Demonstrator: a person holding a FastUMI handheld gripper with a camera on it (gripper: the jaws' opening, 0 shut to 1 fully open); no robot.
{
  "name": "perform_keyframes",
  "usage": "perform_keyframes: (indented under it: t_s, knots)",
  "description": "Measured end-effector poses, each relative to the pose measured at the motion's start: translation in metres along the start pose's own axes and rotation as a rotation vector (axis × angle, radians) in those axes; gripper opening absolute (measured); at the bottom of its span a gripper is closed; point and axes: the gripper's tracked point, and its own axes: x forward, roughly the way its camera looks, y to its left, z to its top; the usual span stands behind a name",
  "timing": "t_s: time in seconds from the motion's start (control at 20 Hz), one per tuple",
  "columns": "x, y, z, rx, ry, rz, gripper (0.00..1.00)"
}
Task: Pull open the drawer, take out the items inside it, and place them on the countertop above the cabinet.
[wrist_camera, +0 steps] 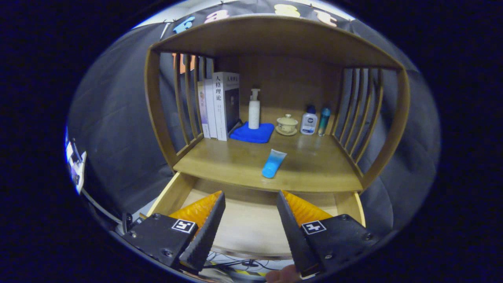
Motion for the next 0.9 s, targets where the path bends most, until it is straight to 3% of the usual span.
perform_keyframes:
  t_s: [0.1,0.35,0.9]
  knots:
    - [-0.013,0.003,-0.009,-0.020,-0.055,0.002,0.84]
    - [-0.023,-0.003,-0.049,-0.059,-0.137,-0.061,0.99]
    - [-0.035,0.004,-0.118,0.017,-0.379,-0.110,0.99]
